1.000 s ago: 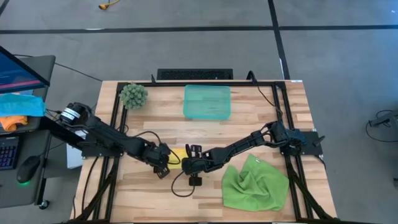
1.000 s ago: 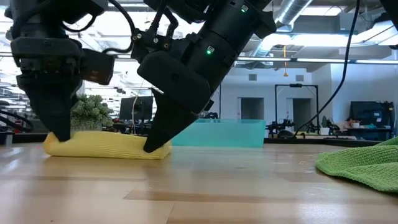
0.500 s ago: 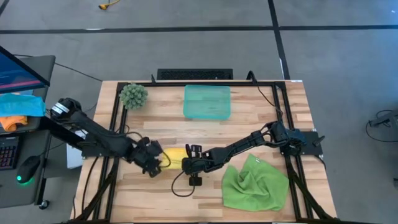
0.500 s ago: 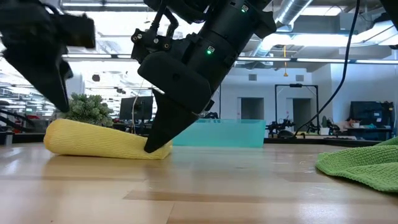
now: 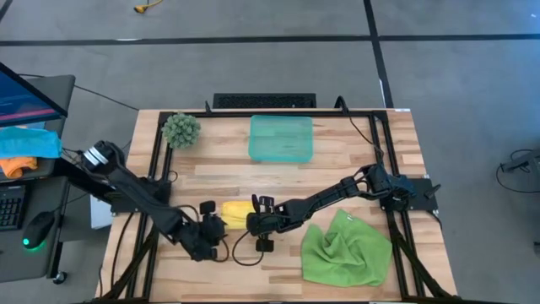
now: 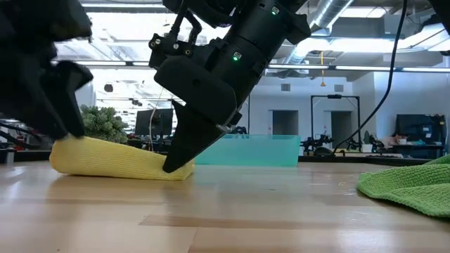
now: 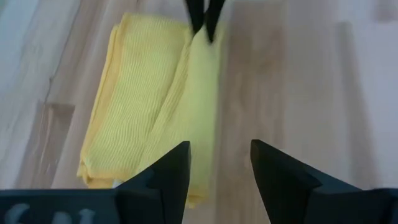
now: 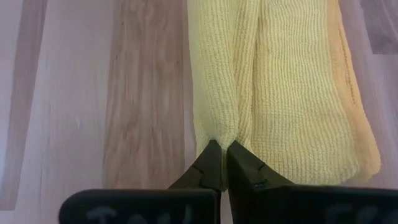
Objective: Roll microfiber towels into tight, uniform cylinder then place into a basket
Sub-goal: Roll the yellow microfiber cloth
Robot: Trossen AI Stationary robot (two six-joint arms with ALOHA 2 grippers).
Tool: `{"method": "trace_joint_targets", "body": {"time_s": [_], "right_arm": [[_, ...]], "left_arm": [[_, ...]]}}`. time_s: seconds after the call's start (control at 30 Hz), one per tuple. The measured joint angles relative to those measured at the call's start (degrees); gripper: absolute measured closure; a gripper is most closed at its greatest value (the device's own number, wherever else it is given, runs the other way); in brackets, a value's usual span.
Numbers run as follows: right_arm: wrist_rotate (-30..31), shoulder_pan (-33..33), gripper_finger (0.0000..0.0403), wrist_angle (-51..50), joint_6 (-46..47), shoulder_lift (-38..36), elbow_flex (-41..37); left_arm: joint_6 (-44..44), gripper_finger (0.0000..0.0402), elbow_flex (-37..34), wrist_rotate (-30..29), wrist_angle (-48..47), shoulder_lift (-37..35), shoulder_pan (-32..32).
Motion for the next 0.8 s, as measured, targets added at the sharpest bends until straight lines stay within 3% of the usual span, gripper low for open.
{"method": "trace_joint_targets", "body": {"time_s": [0.47,0.8], "right_arm": [[0.0,0.2,0.0377,0.1,0.0,0.0,0.0],[0.2,0.4,0.0357,0.4,0.0,0.0,0.0]], "left_arm": [[-8.5,0.0239,0.2,3.8,-1.0,6.8,4.6],[-15.3,0.0240,0.3,8.6,-3.2,6.8,6.7]]}}
